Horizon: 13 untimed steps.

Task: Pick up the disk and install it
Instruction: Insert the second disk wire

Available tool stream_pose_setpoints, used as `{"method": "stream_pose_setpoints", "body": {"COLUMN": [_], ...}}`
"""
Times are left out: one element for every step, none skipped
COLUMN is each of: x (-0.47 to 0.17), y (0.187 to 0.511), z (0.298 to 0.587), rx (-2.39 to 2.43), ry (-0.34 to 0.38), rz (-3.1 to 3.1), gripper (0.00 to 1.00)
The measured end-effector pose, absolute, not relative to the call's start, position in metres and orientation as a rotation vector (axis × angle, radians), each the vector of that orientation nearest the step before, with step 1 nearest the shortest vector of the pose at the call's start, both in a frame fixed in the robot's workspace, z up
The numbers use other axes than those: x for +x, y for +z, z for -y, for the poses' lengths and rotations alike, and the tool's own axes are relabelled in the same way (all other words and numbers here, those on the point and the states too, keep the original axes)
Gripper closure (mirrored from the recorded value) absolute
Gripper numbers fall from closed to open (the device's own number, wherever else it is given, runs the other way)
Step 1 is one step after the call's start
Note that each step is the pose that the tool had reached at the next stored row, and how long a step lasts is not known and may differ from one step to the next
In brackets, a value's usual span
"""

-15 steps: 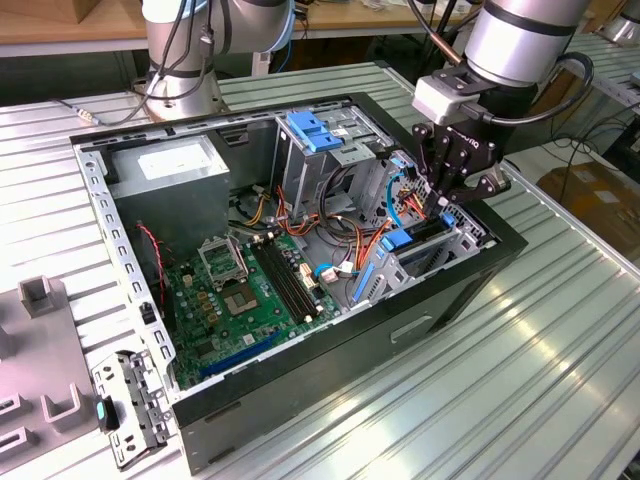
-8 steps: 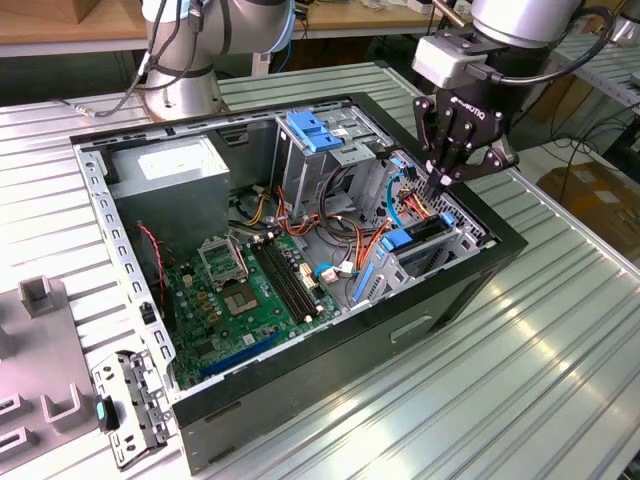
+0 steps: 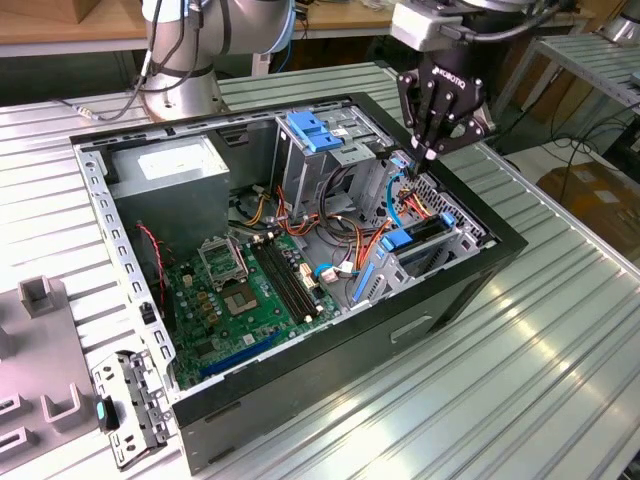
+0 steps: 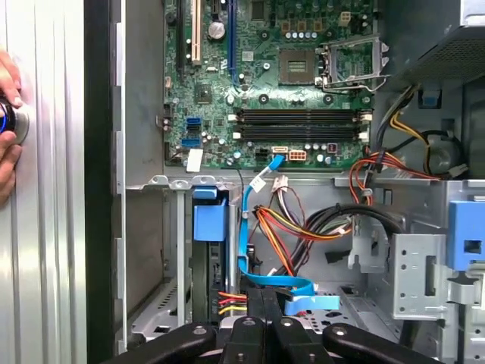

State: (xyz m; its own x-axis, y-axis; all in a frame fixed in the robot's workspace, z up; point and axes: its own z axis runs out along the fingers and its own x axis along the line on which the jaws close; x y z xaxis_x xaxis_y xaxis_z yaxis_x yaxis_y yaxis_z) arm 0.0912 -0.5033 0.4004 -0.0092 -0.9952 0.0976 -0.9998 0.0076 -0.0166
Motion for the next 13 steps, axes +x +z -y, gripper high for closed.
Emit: {"method": "stream_pose_setpoints", "body": {"x": [0.091,0.091,0.091,0.091,0.091,0.092,0.092,0.092,0.092,0.092,0.092,0.092,0.092], "y": [0.4,0.4,0.4,0.4,0.4,0.399,0.399,0.398,0.398,0.397,0.394,0.393,0.391], "z": [0.501,0.498,0.492,0.489,0.485,0.481,0.48,0.48,0.479,0.479,0.477,0.476,0.475], "rx": [2.164,2.156,2.147,2.144,2.141,2.14,2.137,2.127,2.121,2.115,2.112,2.111,2.109], "ry": [0.136,0.152,0.171,0.177,0.181,0.184,0.19,0.21,0.221,0.233,0.238,0.24,0.242], "rz": [2.182,2.173,2.164,2.16,2.158,2.157,2.154,2.143,2.137,2.13,2.127,2.126,2.125], "gripper": [0.89,0.89,0.89,0.89,0.89,0.89,0.89,0.89,0.89,0.89,0.83,0.83,0.76]}}
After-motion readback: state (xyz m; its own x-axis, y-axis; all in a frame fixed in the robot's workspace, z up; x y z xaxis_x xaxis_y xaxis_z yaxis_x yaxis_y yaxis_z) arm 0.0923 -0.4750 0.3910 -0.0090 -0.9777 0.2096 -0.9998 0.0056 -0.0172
